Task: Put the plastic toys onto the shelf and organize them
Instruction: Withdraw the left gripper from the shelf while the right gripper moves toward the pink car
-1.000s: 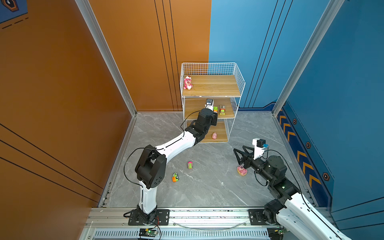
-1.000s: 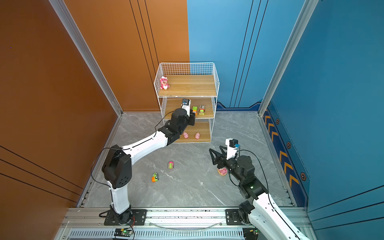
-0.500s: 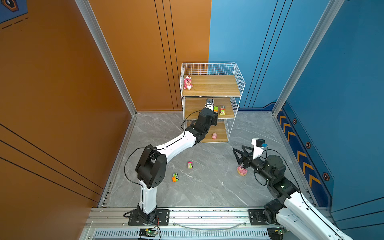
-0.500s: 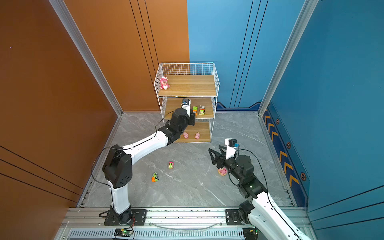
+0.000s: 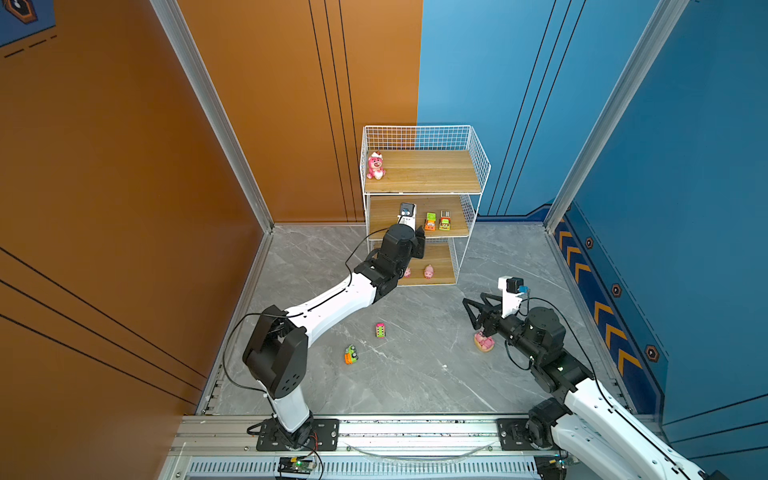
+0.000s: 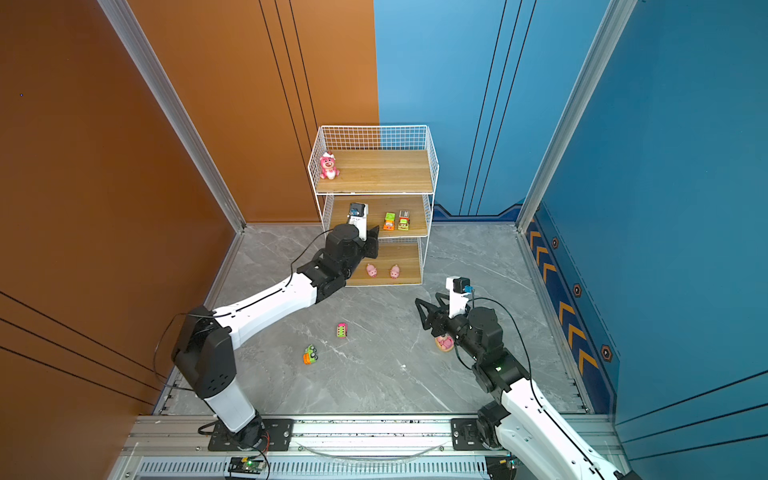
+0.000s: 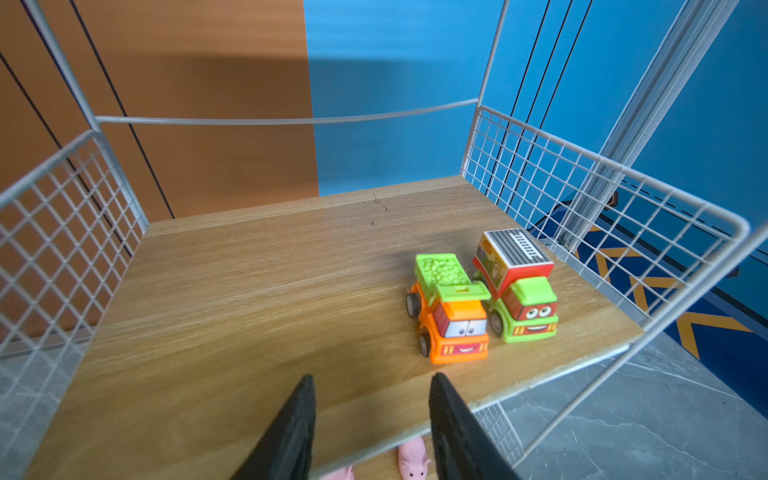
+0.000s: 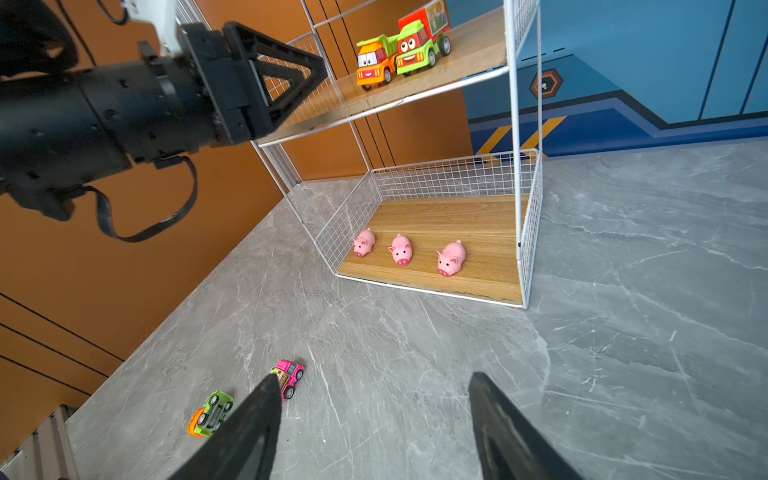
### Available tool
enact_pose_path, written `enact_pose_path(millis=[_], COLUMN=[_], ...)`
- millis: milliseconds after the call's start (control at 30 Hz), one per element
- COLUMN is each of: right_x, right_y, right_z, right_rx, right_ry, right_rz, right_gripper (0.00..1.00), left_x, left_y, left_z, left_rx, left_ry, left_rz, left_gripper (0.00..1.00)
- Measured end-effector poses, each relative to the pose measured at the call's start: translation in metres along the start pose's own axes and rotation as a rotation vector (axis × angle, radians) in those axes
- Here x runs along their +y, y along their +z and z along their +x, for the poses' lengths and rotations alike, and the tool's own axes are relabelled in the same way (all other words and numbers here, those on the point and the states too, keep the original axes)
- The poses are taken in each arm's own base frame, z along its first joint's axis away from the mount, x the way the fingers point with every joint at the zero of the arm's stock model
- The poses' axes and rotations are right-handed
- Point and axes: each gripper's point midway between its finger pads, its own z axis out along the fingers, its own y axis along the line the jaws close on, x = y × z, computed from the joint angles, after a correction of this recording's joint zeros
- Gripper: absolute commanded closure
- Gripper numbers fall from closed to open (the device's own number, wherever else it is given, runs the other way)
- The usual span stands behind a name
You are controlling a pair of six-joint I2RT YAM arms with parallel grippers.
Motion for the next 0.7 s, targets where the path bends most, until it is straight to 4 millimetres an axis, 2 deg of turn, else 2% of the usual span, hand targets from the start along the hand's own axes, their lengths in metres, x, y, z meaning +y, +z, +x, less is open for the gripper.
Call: enact_pose_path(millis=[133,300,467,600,700], right_x=[0.002,0.020,0.047,0.074,0.085], right_y=[0.007,0.019,0.033,0.049,0.062], right_z=[0.010,0.025,0.047,0.081,0.107], right_rx=[0.042,0.113,0.206,0.318,0.402], right_ry=[-0.003,-0.049,-0.128,-0.220,-0.262], right_rz=[-0.004,-0.044,-0.091,-0.130,-0.135], right_gripper=[0.28,0.28,0.27,0.25,0.25], left_x=[0.010,0.031,0.058,0.081,0.100], left_y=[-0.028,-0.065,-0.100,-0.124,-0.139], left_z=[-0.006,0.009,0.051,0.091,0.115], left_rx=[-0.020,-0.003,0.089,0.210,0.302], left_ry=[-0.014,-0.043,-0.097,-0.150,-0.196], left_rz=[-0.005,-0.031,-0.092,-0.160,-0.219], left_gripper=[0.37,0.33,0.31,0.29,0.28])
